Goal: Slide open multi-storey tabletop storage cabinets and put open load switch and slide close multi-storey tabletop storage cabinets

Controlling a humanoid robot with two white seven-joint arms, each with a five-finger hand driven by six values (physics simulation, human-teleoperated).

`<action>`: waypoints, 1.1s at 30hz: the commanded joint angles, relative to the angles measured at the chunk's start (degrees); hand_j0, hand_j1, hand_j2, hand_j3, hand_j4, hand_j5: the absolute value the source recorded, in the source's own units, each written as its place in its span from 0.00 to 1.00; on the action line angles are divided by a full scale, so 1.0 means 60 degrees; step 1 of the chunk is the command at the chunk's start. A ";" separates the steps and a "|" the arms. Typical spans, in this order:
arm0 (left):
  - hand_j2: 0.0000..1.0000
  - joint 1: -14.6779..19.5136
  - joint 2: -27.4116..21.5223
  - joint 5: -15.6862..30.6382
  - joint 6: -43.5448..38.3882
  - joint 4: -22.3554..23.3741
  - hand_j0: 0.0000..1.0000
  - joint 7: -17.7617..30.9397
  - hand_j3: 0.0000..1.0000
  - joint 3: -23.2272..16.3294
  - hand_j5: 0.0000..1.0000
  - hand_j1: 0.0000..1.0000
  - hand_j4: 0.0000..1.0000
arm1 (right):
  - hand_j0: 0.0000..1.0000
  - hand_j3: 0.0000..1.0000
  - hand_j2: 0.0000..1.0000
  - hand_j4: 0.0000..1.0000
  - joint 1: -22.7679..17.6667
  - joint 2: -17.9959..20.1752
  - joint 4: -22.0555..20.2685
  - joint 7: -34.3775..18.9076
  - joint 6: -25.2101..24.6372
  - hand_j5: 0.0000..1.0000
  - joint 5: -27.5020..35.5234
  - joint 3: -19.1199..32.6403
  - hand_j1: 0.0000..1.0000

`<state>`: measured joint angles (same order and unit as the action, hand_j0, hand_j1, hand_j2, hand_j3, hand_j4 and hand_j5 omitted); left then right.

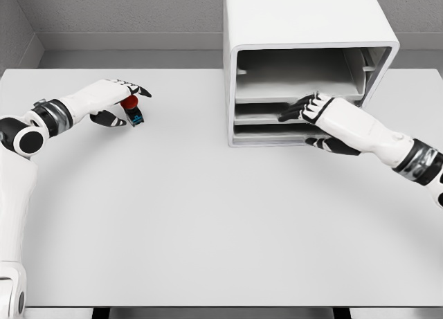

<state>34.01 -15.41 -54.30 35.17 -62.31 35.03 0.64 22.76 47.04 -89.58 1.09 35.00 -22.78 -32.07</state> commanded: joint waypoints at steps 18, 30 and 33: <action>0.84 0.0278 0.0006 0.0071 -0.0028 0.0321 0.84 -0.0005 0.84 -0.0004 0.84 0.84 0.84 | 0.78 0.78 0.78 0.78 0.0556 -0.0619 0.0706 -0.0094 -0.0001 0.78 0.0222 0.0041 0.78; 0.80 0.0293 0.0050 0.0070 -0.0028 0.0394 0.80 -0.0005 0.80 -0.0180 0.80 0.80 0.80 | 0.78 0.78 0.78 0.78 0.1128 -0.1278 0.1659 -0.0123 -0.0001 0.78 0.0207 -0.0017 0.78; 0.79 0.0293 0.0050 0.0070 -0.0028 0.0409 0.79 -0.0005 0.79 -0.0224 0.79 0.79 0.79 | 0.78 0.78 0.78 0.78 0.1245 -0.1380 0.1937 -0.0182 -0.0001 0.78 0.0163 -0.0046 0.78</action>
<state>35.77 -15.11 -54.29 35.17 -59.85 35.03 -0.57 30.23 39.14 -79.15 0.17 35.01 -22.03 -32.29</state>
